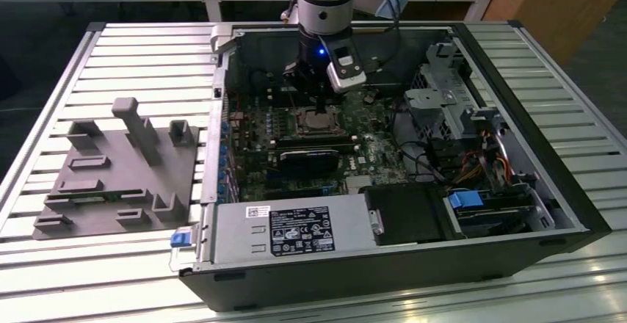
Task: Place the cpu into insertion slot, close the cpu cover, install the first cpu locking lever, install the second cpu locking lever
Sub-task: 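Close the cpu cover, then install the first cpu locking lever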
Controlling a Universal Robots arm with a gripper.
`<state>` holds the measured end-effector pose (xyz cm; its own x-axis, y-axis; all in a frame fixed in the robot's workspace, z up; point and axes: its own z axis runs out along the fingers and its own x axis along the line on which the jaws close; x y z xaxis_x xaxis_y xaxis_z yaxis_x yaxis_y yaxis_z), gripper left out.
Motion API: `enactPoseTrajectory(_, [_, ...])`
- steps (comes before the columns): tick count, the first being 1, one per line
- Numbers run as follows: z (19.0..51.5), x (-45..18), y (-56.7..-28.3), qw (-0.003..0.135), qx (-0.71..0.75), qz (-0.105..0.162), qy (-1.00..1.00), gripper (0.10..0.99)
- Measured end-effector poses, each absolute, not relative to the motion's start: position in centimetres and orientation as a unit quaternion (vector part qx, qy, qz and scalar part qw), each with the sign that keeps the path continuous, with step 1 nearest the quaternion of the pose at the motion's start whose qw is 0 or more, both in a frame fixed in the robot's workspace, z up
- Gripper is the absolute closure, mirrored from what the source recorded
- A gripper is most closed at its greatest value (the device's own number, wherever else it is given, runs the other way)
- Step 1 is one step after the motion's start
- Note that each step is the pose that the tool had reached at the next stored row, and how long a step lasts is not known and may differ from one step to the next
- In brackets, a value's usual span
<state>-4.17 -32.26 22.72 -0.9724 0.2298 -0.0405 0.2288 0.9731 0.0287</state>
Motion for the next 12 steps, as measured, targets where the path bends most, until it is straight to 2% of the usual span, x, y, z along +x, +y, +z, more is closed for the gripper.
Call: enactPoseTrajectory(12, [23.27, -4.17, -32.26, 0.022, 0.115, 0.012, 0.993, 0.984])
